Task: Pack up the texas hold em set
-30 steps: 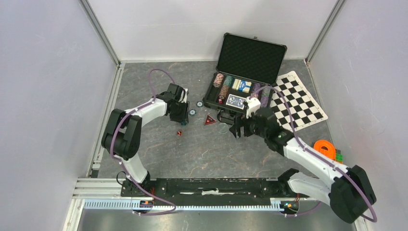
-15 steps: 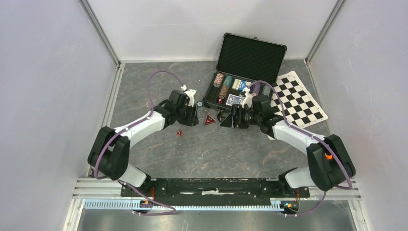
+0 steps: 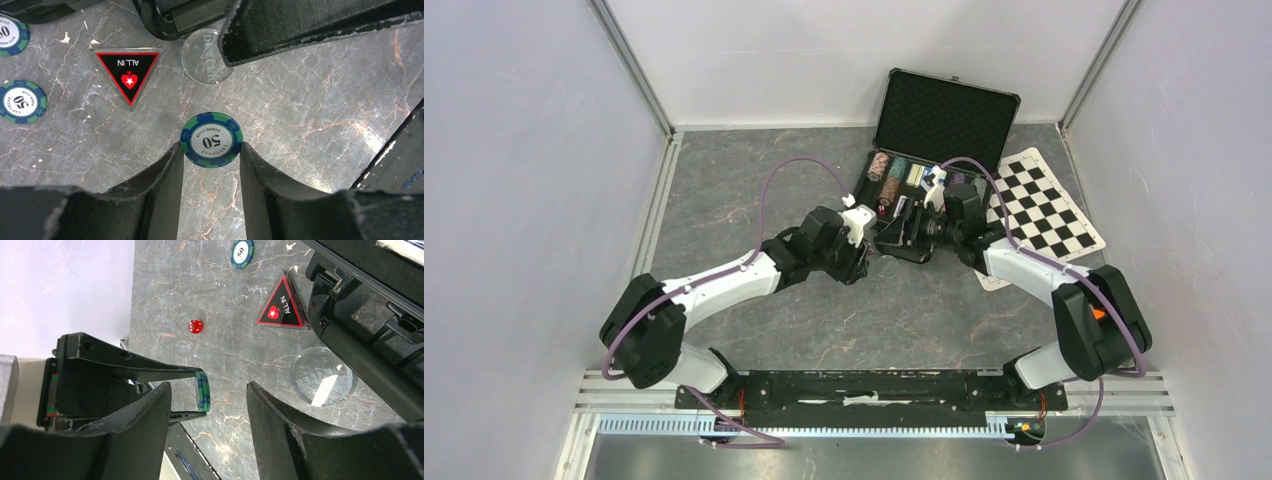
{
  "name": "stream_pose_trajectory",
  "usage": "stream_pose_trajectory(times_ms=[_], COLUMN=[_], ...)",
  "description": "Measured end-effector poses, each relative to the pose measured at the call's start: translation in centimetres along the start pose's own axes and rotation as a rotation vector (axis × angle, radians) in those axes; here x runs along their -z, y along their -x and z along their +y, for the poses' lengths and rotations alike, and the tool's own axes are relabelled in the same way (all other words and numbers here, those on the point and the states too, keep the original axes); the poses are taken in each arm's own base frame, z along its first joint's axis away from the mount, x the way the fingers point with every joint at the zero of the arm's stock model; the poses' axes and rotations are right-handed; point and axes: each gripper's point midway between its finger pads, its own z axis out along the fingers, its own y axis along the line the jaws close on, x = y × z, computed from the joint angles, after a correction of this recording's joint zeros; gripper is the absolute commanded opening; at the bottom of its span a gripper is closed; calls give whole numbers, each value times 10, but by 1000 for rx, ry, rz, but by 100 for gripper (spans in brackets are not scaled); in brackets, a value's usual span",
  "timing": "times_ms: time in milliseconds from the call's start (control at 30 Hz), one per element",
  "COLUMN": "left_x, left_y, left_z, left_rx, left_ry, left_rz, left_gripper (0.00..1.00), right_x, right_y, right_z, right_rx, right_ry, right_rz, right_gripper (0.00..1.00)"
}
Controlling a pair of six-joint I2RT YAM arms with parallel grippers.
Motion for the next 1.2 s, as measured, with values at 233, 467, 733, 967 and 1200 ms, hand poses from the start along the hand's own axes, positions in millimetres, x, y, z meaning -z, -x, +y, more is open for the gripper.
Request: stream_pose_trajectory(times_ms=[233,467,733,967,1200], left_x=[1,4,6,10,11], left_y=[3,15,15,15,20], left_z=[-5,-14,-15,-18,-19], left_rx=[-38,-66,-74,-93,-105], left_ry=[-4,-23,-21,-29,-23], left_rz=[-32,-82,-93,-117,-142], left_gripper=[21,21,21,22,24], right_x=[-7,-18,-20,-19,-19], right_y=[-8,-34,-40,-47,-53], right_z=[8,13,18,15,24], right_rx=[-2,-4,1,-13,-21], right_ry=[32,50,67,66,112], right_rz=[24,98,106,121,138], right_gripper=[60,56,46,37,23])
